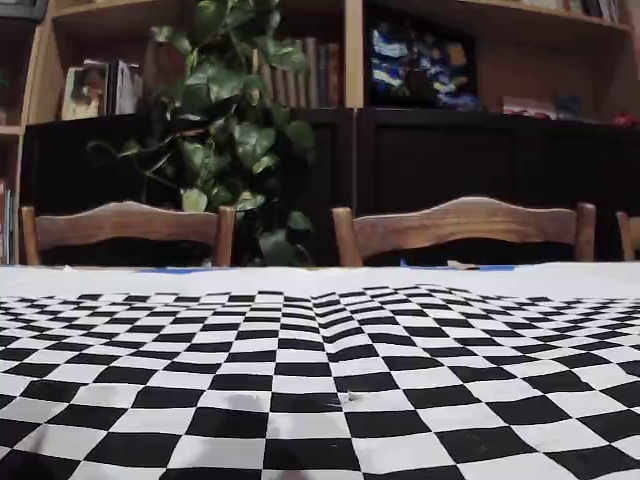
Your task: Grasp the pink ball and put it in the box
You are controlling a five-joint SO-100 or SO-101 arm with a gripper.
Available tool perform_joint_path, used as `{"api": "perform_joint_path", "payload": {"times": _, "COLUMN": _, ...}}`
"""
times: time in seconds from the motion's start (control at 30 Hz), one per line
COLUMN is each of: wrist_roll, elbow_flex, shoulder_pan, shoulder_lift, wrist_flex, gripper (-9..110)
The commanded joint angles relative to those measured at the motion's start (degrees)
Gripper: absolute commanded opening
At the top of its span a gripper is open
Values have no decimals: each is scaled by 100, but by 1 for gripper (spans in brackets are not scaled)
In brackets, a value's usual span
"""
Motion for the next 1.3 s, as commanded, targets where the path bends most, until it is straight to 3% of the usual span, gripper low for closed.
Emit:
{"api": "perform_joint_path", "payload": {"times": 0.0, "wrist_roll": -44, "elbow_flex": 44, "shoulder_pan": 88, "shoulder_lift": -62, "wrist_flex": -123, "gripper": 26}}
{"api": "perform_joint_path", "payload": {"times": 0.6, "wrist_roll": -44, "elbow_flex": 44, "shoulder_pan": 1160, "shoulder_lift": -88, "wrist_flex": -272, "gripper": 26}}
{"api": "perform_joint_path", "payload": {"times": 1.27, "wrist_roll": -44, "elbow_flex": 44, "shoulder_pan": 3419, "shoulder_lift": -299, "wrist_flex": -281, "gripper": 27}}
